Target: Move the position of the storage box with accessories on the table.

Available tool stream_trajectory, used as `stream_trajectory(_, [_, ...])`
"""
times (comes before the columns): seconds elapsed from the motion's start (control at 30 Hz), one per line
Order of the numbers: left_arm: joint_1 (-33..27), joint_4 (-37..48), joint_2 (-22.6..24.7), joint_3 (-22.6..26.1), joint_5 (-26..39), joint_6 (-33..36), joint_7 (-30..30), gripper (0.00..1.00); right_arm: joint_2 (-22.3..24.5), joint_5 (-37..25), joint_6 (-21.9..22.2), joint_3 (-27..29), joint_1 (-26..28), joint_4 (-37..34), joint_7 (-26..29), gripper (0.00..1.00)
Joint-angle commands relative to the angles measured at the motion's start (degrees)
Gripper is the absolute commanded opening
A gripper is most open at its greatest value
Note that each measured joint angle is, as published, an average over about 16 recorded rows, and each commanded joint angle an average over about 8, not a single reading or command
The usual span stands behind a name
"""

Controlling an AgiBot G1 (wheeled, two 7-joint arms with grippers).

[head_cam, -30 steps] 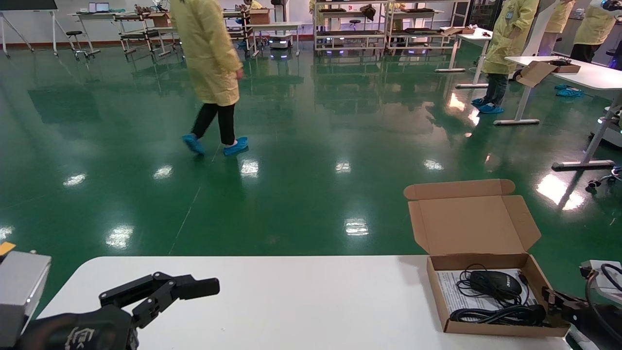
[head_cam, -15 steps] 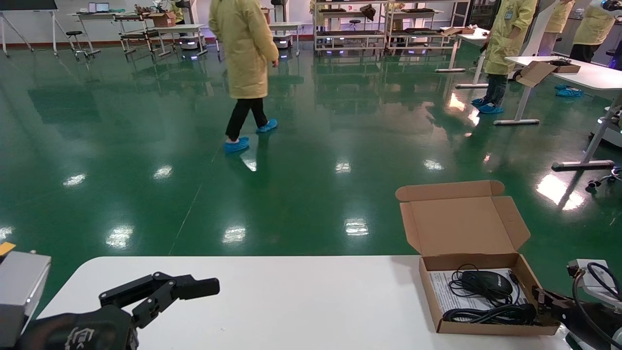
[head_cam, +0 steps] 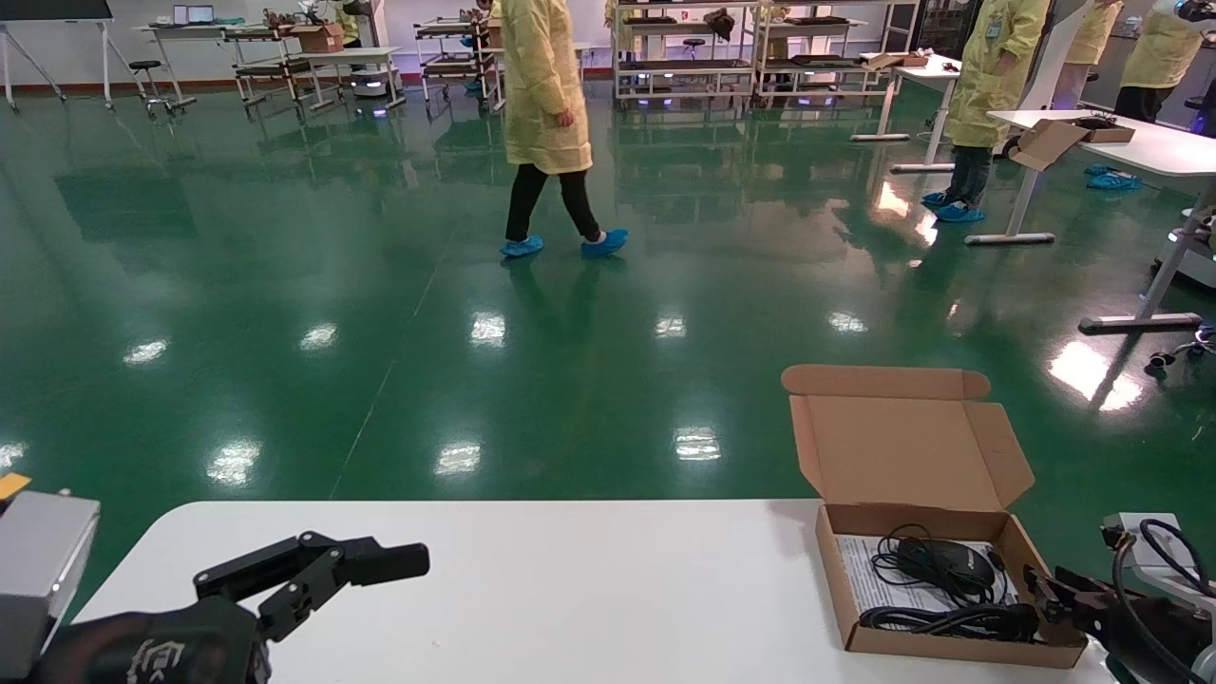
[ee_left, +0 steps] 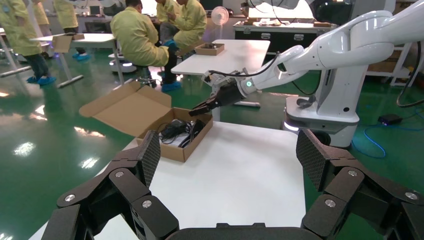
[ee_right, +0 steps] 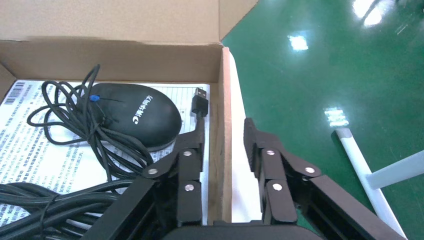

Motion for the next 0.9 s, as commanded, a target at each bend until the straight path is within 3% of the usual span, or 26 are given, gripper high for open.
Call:
stream_trajectory(0.03, [0.0, 0.0, 0.0, 0.0, 0.0, 0.0, 0.0, 1.00, 0.0, 0.1, 0.0, 0.1, -0.1, 0.1, -0.3, 1.00])
stream_trajectory(0.3, [0.0, 0.0, 0.0, 0.0, 0.0, 0.0, 0.0, 1.00, 0.6, 2.3, -1.3, 1.6, 1.8, 1.5, -2.2, 1.00])
stream_trajectory(0.5, [0.0, 0.0, 0.0, 0.0, 0.0, 0.0, 0.0, 1.00, 0.8, 5.5, -5.3, 4.0, 3.2, 2.8, -2.3, 1.00])
stream_trajectory(0.67, [0.0, 0.0, 0.0, 0.0, 0.0, 0.0, 0.0, 1.00, 0.9, 9.5, -11.7, 6.7, 3.7, 4.4, -1.3, 1.00])
stream_trajectory(0.9, [0.0, 0.0, 0.0, 0.0, 0.0, 0.0, 0.0, 1.00, 0.4, 15.4, -24.8, 10.5, 2.1, 7.1, 0.0, 1.00])
